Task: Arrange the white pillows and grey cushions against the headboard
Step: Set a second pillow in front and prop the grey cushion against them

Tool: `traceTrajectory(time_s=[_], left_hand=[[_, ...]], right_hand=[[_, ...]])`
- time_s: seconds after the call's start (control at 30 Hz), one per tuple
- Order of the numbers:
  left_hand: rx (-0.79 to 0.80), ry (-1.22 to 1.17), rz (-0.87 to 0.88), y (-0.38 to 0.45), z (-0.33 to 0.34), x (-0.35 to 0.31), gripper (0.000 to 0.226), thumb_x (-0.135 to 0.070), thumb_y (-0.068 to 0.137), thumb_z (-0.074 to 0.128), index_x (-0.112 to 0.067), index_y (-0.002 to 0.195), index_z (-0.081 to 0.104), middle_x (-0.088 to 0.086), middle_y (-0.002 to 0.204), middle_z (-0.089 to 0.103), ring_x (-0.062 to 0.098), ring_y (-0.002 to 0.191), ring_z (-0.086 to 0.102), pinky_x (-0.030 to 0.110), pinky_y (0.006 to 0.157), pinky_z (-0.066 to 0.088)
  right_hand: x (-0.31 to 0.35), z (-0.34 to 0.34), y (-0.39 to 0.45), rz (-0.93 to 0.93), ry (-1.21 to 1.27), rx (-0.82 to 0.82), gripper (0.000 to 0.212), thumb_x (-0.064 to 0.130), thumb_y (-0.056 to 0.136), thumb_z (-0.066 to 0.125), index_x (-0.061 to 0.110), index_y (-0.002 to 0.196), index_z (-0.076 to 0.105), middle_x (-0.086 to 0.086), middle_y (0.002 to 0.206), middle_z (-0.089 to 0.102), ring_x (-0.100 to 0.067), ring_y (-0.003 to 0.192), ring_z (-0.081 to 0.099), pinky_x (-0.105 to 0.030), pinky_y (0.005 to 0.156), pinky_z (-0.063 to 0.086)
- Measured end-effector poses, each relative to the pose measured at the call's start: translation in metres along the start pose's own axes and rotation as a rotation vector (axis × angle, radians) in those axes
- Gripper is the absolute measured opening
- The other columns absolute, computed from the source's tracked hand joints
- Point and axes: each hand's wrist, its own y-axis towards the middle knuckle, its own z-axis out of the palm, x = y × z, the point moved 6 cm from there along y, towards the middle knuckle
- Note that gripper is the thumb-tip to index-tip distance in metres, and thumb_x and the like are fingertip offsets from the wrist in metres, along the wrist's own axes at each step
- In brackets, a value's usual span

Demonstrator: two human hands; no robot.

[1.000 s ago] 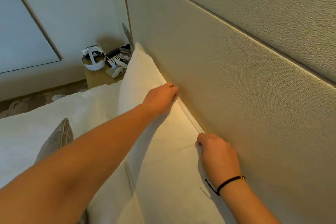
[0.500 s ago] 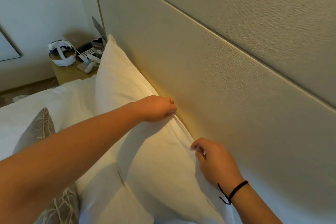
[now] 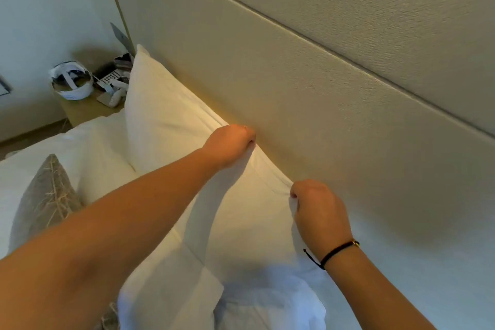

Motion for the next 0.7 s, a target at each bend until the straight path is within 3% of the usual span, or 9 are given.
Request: traceTrajectory(time_s=[0.1,0.17,0.27,0.33,0.37,0.43,0.5,0.57,0.7], left_hand=[[-0.058,-0.088,-0.094,-0.019,0.011,0.001,0.013,-0.027,0.096,0.055,-0.018,0.104,0.061,0.005,0.105,0.062,0.028,0.089,0.063,0.038,0.076,0.052],[-0.149,-0.107,-0.138,-0.039,0.01,0.018,0.02,-0.032,0.093,0.061,-0.023,0.109,0.053,0.001,0.114,0.057,0.024,0.088,0.064,0.037,0.073,0.053],[-0.261,-0.049,-0.292,-0.086,0.0,0.073,0.02,-0.036,0.095,0.058,-0.021,0.106,0.05,0.001,0.105,0.058,0.02,0.077,0.058,0.036,0.07,0.051],[-0.225,0.019,-0.415,-0.124,0.003,0.119,0.013,-0.032,0.098,0.051,-0.019,0.098,0.05,0.002,0.093,0.058,0.019,0.073,0.055,0.036,0.068,0.05],[-0.156,0.066,-0.457,-0.142,0.009,0.139,0.011,-0.029,0.099,0.049,-0.019,0.094,0.05,0.003,0.089,0.058,0.022,0.074,0.057,0.038,0.069,0.051],[0.093,0.159,-0.482,-0.175,0.033,0.167,0.007,-0.024,0.097,0.046,-0.021,0.097,0.052,0.004,0.094,0.062,0.026,0.082,0.06,0.039,0.073,0.05],[0.389,0.222,-0.433,-0.202,0.063,0.178,0.021,-0.025,0.096,0.046,-0.027,0.115,0.053,0.002,0.113,0.064,0.025,0.097,0.06,0.037,0.085,0.047],[0.589,0.307,-0.291,-0.215,0.088,0.177,0.034,-0.029,0.096,0.044,-0.032,0.13,0.048,-0.003,0.128,0.06,0.022,0.117,0.055,0.037,0.101,0.039],[0.718,0.429,-0.137,-0.219,0.106,0.17,0.048,-0.03,0.092,0.052,-0.037,0.139,0.043,-0.007,0.141,0.05,0.019,0.137,0.039,0.049,0.118,0.016]], right_hand=[[0.003,0.021,-0.01,0.001,-0.095,0.07,0.034,-0.009,0.078,0.055,0.018,0.061,0.042,0.004,0.058,0.033,-0.02,0.06,0.042,-0.026,0.043,0.023],[0.007,0.033,-0.018,-0.014,-0.12,0.085,0.025,-0.009,0.08,0.055,0.014,0.069,0.052,0.0,0.07,0.046,-0.023,0.072,0.051,-0.027,0.051,0.032],[0.04,0.033,-0.034,-0.144,0.044,-0.07,0.016,-0.009,0.074,0.068,0.007,0.076,0.065,-0.013,0.091,0.064,-0.031,0.086,0.06,-0.033,0.066,0.05],[0.083,0.039,-0.052,-0.333,0.206,-0.138,0.011,-0.002,0.076,0.07,0.007,0.082,0.068,-0.012,0.089,0.065,-0.031,0.086,0.061,-0.039,0.08,0.052],[0.104,0.048,-0.063,-0.414,0.268,-0.122,0.008,0.001,0.078,0.069,0.009,0.081,0.067,-0.009,0.083,0.063,-0.029,0.08,0.059,-0.038,0.078,0.05],[0.14,0.082,-0.08,-0.46,0.331,0.089,0.004,0.016,0.087,0.063,0.014,0.088,0.066,-0.003,0.082,0.061,-0.025,0.078,0.057,-0.036,0.074,0.048],[0.161,0.13,-0.095,-0.329,0.346,0.463,0.031,0.037,0.097,0.049,0.016,0.118,0.058,-0.003,0.108,0.06,-0.024,0.1,0.057,-0.036,0.086,0.048],[0.172,0.172,-0.107,-0.206,0.341,0.757,0.056,0.05,0.097,0.043,0.016,0.142,0.037,-0.005,0.132,0.048,-0.025,0.121,0.047,-0.035,0.1,0.041],[0.19,0.206,-0.109,-0.027,0.491,0.916,0.078,0.056,0.094,0.044,0.016,0.153,0.012,-0.008,0.152,0.03,-0.024,0.138,0.033,-0.031,0.11,0.029]])
